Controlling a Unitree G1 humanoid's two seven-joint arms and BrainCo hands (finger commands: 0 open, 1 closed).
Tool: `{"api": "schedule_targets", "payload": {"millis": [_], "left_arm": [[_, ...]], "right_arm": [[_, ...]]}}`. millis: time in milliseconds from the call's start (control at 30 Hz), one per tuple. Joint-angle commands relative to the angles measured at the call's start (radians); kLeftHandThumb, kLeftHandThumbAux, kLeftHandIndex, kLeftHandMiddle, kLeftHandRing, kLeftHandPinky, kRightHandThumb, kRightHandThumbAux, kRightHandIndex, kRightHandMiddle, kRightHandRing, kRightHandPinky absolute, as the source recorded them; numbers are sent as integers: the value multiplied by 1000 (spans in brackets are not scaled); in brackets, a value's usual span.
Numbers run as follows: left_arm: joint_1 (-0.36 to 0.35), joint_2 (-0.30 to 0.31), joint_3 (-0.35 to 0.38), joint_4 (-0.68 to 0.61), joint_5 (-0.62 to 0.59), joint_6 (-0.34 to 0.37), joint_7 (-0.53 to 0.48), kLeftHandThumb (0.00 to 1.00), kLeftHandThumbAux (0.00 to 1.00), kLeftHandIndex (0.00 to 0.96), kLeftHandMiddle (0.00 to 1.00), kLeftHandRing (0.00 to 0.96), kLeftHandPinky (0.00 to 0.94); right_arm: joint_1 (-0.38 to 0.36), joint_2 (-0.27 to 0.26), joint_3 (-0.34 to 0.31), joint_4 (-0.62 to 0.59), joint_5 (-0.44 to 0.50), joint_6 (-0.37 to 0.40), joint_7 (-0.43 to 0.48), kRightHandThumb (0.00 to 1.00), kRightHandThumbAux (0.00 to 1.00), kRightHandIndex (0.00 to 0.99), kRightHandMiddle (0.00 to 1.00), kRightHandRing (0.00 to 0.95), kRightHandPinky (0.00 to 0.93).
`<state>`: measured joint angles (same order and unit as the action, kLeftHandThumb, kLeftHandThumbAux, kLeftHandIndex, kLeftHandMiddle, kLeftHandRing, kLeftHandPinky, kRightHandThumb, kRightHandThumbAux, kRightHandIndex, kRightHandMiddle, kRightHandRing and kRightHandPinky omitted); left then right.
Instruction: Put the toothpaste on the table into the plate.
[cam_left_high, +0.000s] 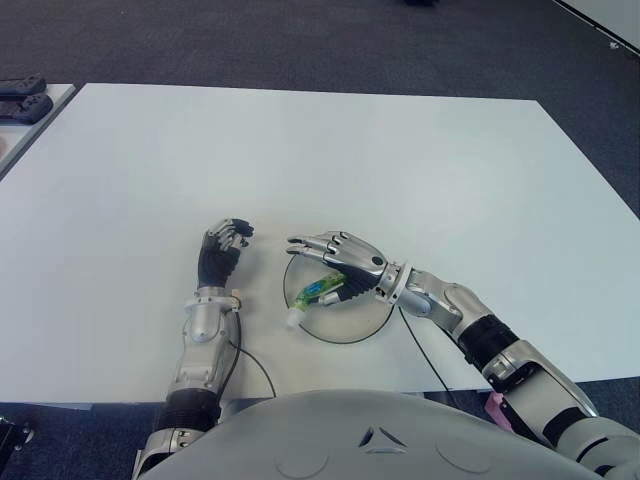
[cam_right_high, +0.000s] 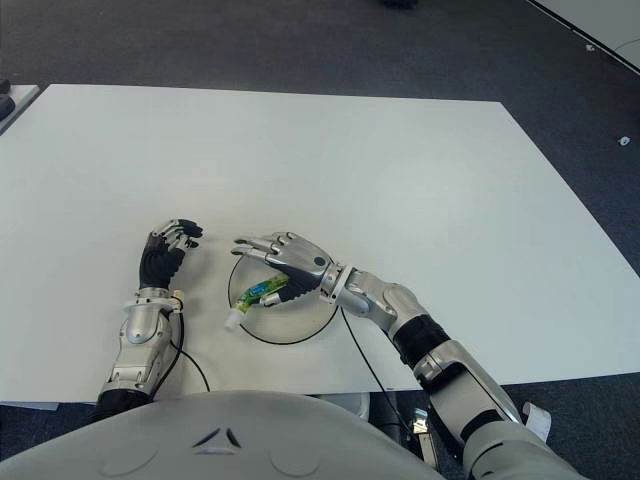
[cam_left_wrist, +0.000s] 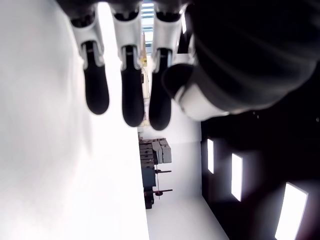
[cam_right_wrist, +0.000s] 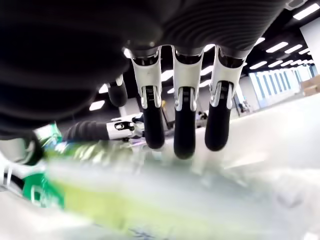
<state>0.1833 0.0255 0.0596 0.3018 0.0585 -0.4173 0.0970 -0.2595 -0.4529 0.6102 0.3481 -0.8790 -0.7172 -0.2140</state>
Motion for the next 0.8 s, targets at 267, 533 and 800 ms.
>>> {"api": "schedule_targets", "payload": {"millis": [267,533,800], "left_arm": [[-3,0,-2,33,2,14,-3,715,723,425,454,440,446],[-4,1,-2,32,4,15,-2,716,723,425,450,437,441],[-6,3,-1,42,2,5,-5,716,723,425,452,440,447]], "right_arm": [[24,-27,-33,-48,11,-1,29,29,305,0,0,0,0],[34,-18,-58,-72,12,15,23,5,341,0,0,0,0],[83,17,-120,-96,29,53,-60,11,439,0,0,0,0]]}}
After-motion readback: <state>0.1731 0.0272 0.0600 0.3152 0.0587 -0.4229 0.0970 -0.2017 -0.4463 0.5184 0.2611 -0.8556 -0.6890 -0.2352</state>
